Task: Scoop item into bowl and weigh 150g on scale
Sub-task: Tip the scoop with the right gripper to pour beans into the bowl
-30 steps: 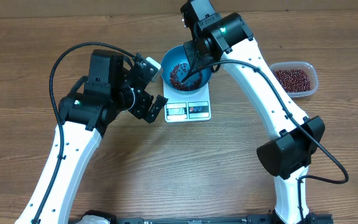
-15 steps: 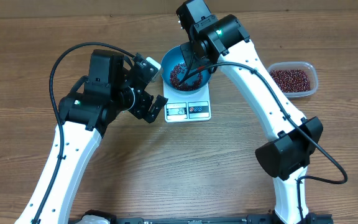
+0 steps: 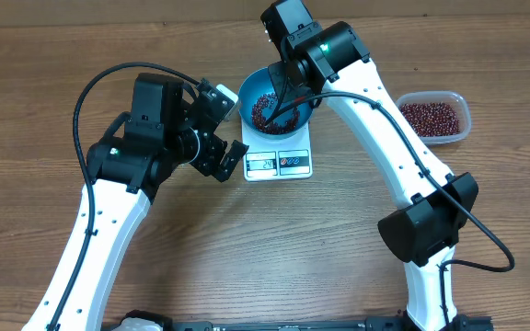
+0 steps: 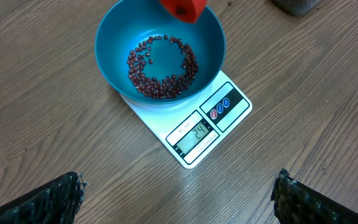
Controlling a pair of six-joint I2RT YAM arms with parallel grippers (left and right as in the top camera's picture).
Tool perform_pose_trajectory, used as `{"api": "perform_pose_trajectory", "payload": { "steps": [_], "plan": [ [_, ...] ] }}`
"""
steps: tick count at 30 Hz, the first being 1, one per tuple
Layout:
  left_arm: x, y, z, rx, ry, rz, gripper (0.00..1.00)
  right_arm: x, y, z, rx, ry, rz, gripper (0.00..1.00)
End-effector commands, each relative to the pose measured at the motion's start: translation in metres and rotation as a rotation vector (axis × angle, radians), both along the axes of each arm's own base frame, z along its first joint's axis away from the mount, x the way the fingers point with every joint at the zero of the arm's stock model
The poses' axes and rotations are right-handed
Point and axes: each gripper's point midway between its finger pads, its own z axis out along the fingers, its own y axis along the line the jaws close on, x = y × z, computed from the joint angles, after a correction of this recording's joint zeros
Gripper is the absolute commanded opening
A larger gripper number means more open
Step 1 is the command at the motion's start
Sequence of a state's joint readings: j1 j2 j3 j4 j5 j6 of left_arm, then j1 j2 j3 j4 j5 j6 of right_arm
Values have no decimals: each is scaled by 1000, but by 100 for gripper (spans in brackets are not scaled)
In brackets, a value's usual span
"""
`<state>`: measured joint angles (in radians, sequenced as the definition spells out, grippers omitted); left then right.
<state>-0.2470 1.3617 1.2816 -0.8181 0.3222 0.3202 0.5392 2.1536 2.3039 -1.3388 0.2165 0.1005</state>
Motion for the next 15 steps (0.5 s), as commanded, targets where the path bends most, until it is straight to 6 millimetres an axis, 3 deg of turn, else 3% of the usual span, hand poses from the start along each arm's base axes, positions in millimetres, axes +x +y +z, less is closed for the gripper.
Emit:
{"api": "perform_pose_trajectory", "payload": {
  "steps": [1,15],
  "plan": [
    [1,0,-2,-8,10,4,100,2,0,29,27,-72,-7,4],
    [1,0,-3,-8,10,4,100,-4,-3,57,63,-123,-7,4]
  ]
}}
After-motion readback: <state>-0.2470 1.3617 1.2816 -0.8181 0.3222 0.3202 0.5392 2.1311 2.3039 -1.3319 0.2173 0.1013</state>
